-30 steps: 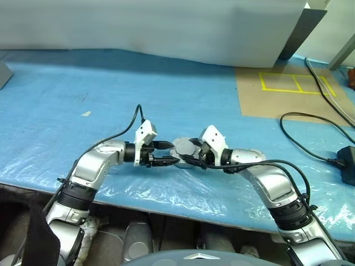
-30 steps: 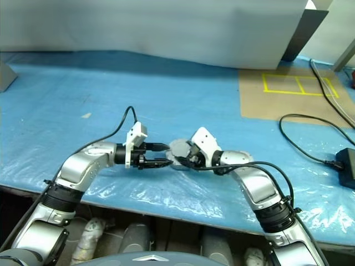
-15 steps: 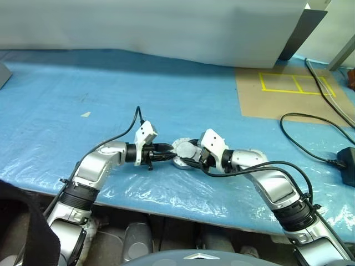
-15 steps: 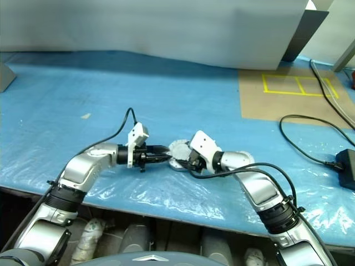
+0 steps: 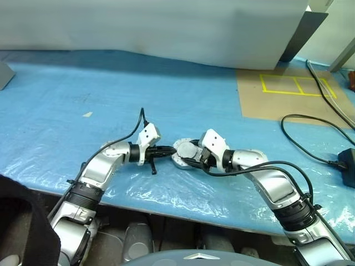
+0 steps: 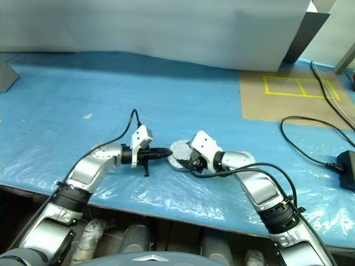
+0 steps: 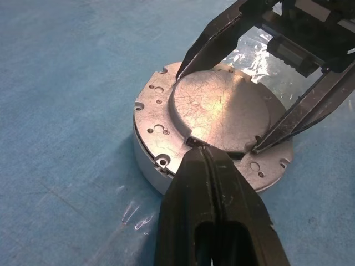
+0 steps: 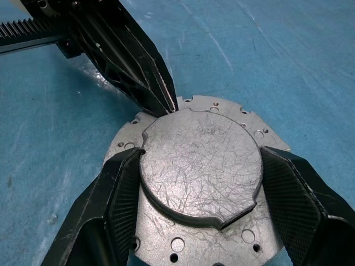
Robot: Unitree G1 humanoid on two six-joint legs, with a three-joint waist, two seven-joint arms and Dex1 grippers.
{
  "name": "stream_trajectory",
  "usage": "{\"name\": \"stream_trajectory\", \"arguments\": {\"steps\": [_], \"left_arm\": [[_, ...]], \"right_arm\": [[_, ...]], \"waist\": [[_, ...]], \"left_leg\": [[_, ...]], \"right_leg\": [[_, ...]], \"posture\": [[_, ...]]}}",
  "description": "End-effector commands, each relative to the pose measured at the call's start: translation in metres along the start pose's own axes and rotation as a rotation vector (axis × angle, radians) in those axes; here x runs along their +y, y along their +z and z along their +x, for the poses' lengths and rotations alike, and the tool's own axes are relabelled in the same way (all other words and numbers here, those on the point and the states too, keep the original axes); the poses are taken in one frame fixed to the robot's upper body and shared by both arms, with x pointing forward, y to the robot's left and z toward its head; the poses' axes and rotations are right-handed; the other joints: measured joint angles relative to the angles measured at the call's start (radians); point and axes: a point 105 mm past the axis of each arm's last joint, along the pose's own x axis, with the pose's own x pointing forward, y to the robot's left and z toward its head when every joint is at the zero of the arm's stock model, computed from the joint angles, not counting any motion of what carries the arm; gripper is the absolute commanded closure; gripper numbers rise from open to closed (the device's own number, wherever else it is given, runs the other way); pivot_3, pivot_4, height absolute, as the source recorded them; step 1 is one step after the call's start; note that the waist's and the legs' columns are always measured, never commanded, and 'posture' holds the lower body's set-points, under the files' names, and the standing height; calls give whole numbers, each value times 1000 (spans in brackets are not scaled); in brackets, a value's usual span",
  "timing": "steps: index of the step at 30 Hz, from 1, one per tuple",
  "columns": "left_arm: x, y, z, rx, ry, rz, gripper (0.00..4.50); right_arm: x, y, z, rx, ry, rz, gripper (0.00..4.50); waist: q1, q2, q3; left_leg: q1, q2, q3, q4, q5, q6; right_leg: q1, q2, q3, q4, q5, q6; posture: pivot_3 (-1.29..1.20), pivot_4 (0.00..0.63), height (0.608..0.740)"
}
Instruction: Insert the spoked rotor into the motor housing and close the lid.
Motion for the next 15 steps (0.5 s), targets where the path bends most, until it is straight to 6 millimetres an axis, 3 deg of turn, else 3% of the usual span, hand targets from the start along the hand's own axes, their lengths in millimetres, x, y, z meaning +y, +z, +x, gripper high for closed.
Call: {"name": "stream_trajectory", "arguments": {"steps": [1, 4, 8, 9, 12, 15], "left_arm": [[-5, -11, 6, 40, -19, -8, 4462], [-6, -12, 6, 43, -28, -4, 4462], [-7, -15, 6, 48, -30, -5, 4500], [-7, -15, 6, 50, -30, -5, 4500], [-6, -16, 6, 53, -30, -3, 4500], [-4, -17, 6, 55, -27, 0, 4500]], "right_arm": [[2, -28, -1, 100, 1, 48, 1547], [0, -20, -1, 68, 5, 34, 1547], [-3, -8, -4, 4, 4, 37, 173], [-2, -4, -5, -18, 13, 52, 35], [-3, 5, -11, -44, 30, 80, 35], [-11, 28, -23, -154, 17, 136, 35]], "waist": [[5, 0, 0], [9, 0, 0], [11, 0, 0], [12, 0, 0], [13, 0, 0], [14, 0, 0]], "left_leg": [[0, 0, 0, 0, 0, 0], [0, 0, 0, -1, 0, 0], [0, 0, 0, -1, 0, 0], [-1, 0, 0, -2, 0, 0], [-3, 0, 0, -2, 0, 0], [-3, 0, 0, -2, 1, -1]], "right_leg": [[0, 0, 0, 0, 0, 0], [-1, 0, 0, 0, 0, 0], [-1, 0, 0, 0, 0, 0], [-2, 0, 0, 0, 0, 0], [-3, 0, 0, -1, 0, 0], [-3, 0, 0, -1, 0, 1]], "posture": [[0, 150, 740], [0, 150, 740], [0, 150, 740], [0, 150, 740], [0, 150, 740], [0, 150, 740]]}}
